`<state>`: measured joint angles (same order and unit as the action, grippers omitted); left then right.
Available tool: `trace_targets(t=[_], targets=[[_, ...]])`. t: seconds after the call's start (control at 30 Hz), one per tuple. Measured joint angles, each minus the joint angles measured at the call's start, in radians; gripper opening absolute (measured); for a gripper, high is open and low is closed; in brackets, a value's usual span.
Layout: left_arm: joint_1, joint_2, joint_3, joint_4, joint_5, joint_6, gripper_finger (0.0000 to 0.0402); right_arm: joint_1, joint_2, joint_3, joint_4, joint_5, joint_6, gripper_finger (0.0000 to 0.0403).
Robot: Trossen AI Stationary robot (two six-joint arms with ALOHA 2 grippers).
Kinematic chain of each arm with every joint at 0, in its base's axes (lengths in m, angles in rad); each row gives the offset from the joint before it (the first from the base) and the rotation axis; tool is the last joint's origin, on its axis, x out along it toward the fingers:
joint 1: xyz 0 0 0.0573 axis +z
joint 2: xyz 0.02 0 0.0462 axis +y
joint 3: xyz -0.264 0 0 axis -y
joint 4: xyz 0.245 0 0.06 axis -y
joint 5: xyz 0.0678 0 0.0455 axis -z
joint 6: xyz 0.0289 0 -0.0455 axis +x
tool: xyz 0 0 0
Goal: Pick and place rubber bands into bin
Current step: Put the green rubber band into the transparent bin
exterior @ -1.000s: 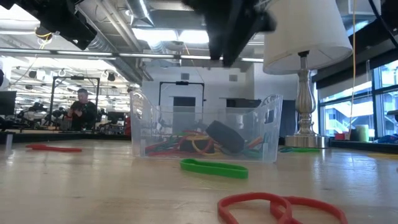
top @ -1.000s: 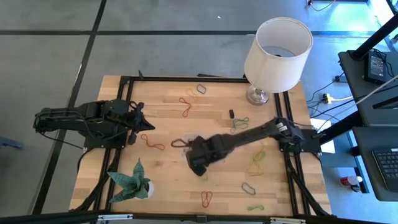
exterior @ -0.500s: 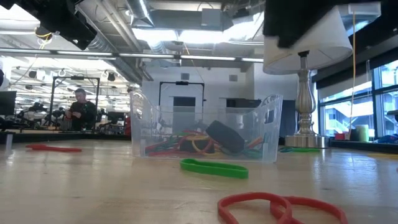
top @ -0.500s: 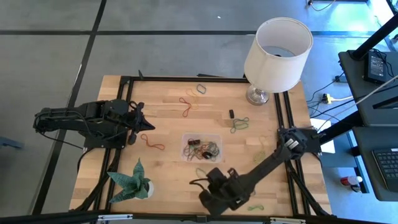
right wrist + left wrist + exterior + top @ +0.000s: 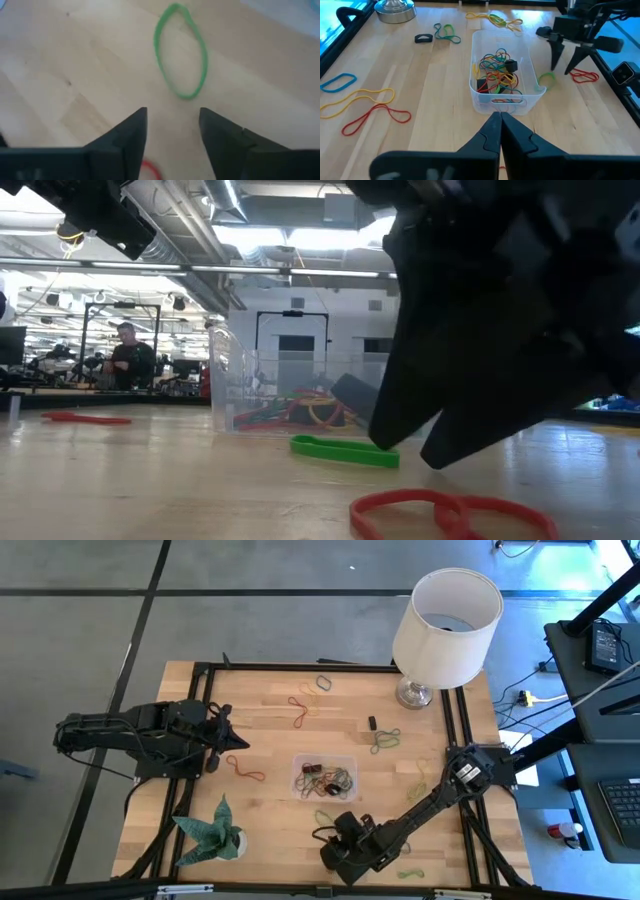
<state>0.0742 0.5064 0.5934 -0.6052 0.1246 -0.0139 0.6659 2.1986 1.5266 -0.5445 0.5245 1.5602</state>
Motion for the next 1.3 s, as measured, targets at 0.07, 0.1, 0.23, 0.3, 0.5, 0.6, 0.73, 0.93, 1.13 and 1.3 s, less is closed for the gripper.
trace_targets(t=[0.07, 0.1, 0.23, 0.3, 0.5, 0.6, 0.73, 0.93, 1.13, 1.3], targets=[[0.0, 0.0, 0.0, 0.0, 0.0, 0.0, 0.0002, 0.0, 0.0, -0.015, 0.005, 0.022, -0.037, 0.0198], [0.0, 0.0, 0.0, 0.001, 0.0, 0.0, 0.0003, 0.0, 0.0, -0.021, 0.009, 0.031, -0.072, 0.0206], [0.0, 0.0, 0.0, 0.003, 0.0, -0.001, 0.0005, -0.01, 0.013, -0.028, 0.029, 0.069, -0.272, 0.0217], [0.0, 0.0, 0.0, 0.003, 0.0, -0.011, 0.0004, -0.021, 0.035, -0.027, 0.074, 0.083, -0.377, 0.0217], [0.0, 0.0, 0.0, 0.003, 0.0, -0.055, 0.0003, -0.047, 0.112, -0.02, 0.229, 0.146, -0.47, 0.0213], [0.0, 0.0, 0.0, 0.003, 0.0, -0.055, 0.0005, -0.05, 0.124, -0.02, 0.23, 0.15, -0.454, 0.0187], [0.0, 0.0, 0.0, 0.003, 0.0, -0.071, 0.0003, -0.053, 0.126, -0.01, 0.212, 0.143, -0.468, 0.0108], [0.0, 0.0, 0.0, 0.003, 0.0, -0.071, 0.0004, -0.037, 0.127, 0.043, 0.181, 0.122, -0.489, 0.0013], [0.0, 0.0, 0.0, 0.003, 0.0, -0.07, 0.0002, -0.006, 0.122, 0.17, 0.041, 0.062, -0.517, 0.0004], [0.0, 0.0, 0.0, 0.003, 0.0, -0.07, 0.0004, 0.019, 0.112, 0.33, -0.162, 0.079, -0.523, 0.0002]])
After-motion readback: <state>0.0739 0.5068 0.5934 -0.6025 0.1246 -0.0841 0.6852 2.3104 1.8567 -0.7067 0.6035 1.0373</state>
